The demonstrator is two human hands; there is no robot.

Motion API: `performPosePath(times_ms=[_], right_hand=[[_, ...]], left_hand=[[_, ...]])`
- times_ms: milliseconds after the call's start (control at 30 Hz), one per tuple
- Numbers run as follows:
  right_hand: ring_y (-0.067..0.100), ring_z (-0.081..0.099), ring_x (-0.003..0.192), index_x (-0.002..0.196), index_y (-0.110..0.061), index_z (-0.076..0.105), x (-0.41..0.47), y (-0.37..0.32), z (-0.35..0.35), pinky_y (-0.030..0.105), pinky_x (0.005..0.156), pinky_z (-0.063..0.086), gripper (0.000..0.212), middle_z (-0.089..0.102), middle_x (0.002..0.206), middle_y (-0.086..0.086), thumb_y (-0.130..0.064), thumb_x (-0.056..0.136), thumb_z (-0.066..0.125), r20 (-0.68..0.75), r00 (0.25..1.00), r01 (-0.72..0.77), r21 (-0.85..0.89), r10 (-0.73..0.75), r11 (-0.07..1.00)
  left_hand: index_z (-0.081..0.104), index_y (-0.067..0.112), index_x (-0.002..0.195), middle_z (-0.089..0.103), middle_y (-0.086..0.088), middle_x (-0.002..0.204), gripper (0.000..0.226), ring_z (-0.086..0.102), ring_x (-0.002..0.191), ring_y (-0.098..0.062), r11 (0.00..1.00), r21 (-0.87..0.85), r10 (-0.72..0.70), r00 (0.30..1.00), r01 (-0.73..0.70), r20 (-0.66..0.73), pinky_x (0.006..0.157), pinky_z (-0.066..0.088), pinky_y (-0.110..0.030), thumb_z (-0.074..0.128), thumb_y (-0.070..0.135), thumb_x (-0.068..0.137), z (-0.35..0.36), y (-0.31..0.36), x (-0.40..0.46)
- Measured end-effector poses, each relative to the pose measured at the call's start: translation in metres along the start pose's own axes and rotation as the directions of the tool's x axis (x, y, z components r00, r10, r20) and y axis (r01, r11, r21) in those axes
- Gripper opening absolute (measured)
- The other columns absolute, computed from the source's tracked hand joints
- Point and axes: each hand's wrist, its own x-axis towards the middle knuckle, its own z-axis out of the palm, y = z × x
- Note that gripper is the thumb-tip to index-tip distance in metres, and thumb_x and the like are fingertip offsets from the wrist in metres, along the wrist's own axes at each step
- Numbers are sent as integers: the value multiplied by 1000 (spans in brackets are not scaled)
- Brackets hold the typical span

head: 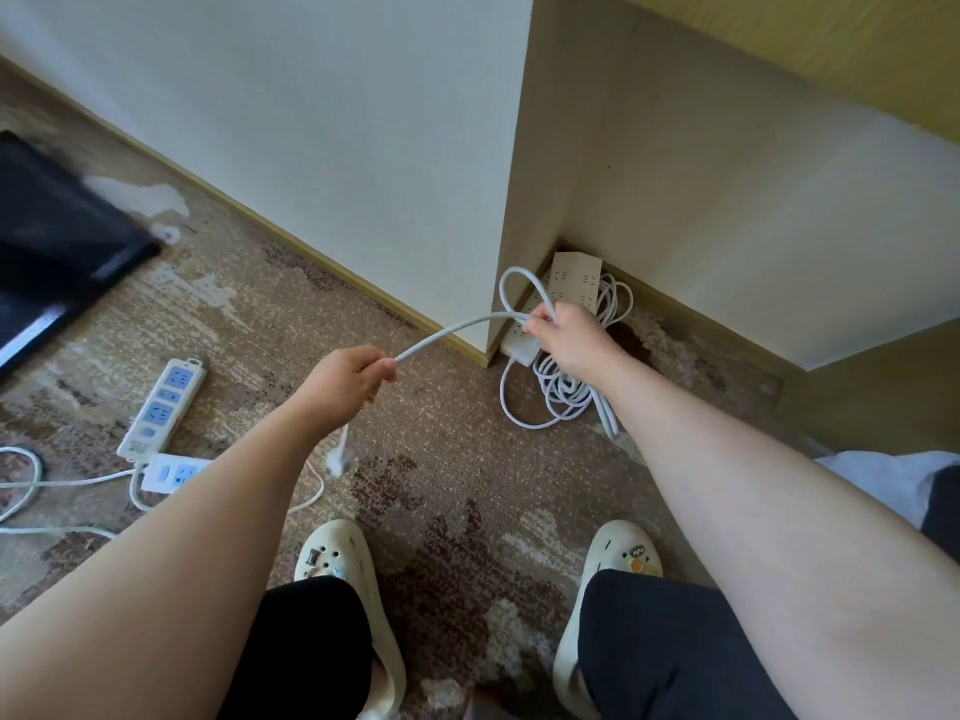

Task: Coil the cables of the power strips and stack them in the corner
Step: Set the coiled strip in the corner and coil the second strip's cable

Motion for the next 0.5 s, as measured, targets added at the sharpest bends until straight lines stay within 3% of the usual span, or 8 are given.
performPosePath(times_ms=[133,233,333,500], right_hand=[[15,46,62,104,-5,61,0,-1,11,29,54,36,26,51,74,2,-29,103,49,-19,1000,15,-54,-16,998],[15,45,58,105,-10,61,-3,2,12,29,51,35,27,50,71,0,-35,103,50,-5,1000,30,-107,-31,994],[15,45,57,108,-7,60,-5,4,13,29,51,37,32,49,71,1,-37,102,52,-21,1000,18,-75,-20,997],[15,42,55,101,-10,59,-5,0,12,27,50,35,27,46,69,0,-36,103,50,-23,999,22,-18,-22,1000]], left_hand=[[64,15,83,55,-2,66,24,46,57,-18,996,-17,-88,992,87,-92,53,37,-28,48,23,98,10,8,-1],[65,12,86,52,0,64,23,42,55,-14,946,-313,-141,976,84,-164,54,39,-30,48,22,98,19,35,1],[63,9,87,52,-1,63,22,47,53,-14,815,-570,-183,980,105,-81,59,47,-31,48,19,99,32,59,-1],[61,5,87,58,-8,67,21,58,58,-20,826,-526,-219,975,202,30,62,56,-32,46,13,100,44,62,-2]])
